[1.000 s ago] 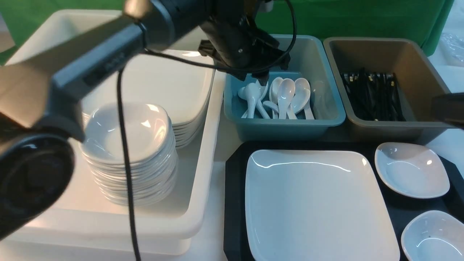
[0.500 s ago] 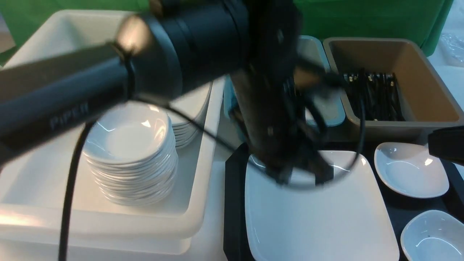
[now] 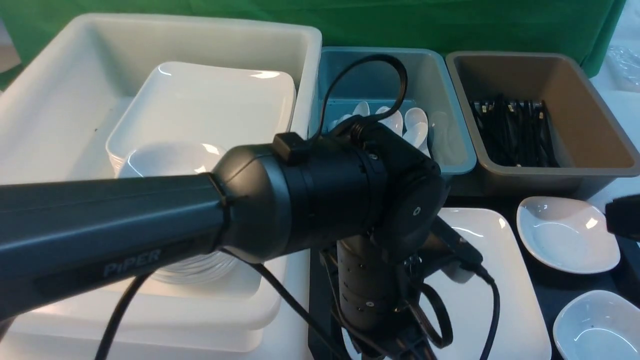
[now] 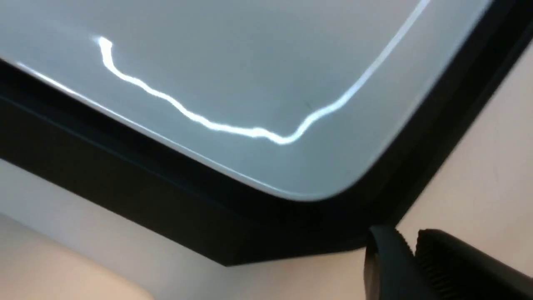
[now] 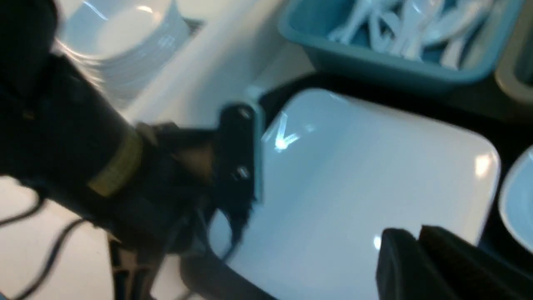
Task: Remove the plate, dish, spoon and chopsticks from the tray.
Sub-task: Use the right arm to grab a small plate from the dinner plate
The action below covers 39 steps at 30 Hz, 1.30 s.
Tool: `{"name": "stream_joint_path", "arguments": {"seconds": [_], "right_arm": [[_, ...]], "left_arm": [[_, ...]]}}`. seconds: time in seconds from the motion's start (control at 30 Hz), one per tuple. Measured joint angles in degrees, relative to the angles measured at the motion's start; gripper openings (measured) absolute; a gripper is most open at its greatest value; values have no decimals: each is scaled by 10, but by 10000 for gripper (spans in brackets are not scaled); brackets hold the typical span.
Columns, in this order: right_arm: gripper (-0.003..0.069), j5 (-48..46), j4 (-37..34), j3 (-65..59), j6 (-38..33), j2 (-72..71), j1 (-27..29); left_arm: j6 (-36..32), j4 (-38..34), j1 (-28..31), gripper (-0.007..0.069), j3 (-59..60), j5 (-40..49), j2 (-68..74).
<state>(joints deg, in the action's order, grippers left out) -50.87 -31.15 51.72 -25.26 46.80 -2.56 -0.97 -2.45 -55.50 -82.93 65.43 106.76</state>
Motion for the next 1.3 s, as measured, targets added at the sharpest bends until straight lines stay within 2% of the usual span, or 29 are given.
{"name": "stream_joint_path", "arguments": {"seconds": [0.03,0.13,0.23,0.3,0.43,0.53,0.6,0.63,0.67,0.8,0.93,1.13,1.3], "right_arm": [[91,-8,25,0,21,0,0],[91,-49,160,-1,112,4,0],[91,-79,230,-10,141,17,0],[91,-111,252,-20,150,30,0],[105,-132,244,-48,146,46,0],[177,-109,231,-87,132,49,0],[264,-77,226,-121,126,53,0],[354,-47,225,-142,120,59,0],[409,-25,225,-161,114,67,0],[536,19,224,-187,107,103,0],[566,68,223,-190,107,165,0],[572,121,227,-190,107,260,-14],[573,159,248,-190,112,332,-59]], "left_arm": [[14,0,1,124,0,-6,-1],[38,-3,1,132,0,-25,-3],[40,-31,1,132,0,-71,-4],[27,-78,0,132,0,-118,-4],[-8,-179,-1,132,-1,-171,-4],[-9,-182,1,129,-9,-180,-4],[-7,-182,10,104,-17,-185,-7],[-8,-181,18,73,-21,-190,-13],[-14,-181,25,43,-23,-194,-19],[-52,-177,36,8,-24,-200,-44],[-85,-175,41,6,-24,-191,-66],[-136,-169,42,6,-24,-148,-80],[-156,-168,42,6,-24,-115,-81]]}}
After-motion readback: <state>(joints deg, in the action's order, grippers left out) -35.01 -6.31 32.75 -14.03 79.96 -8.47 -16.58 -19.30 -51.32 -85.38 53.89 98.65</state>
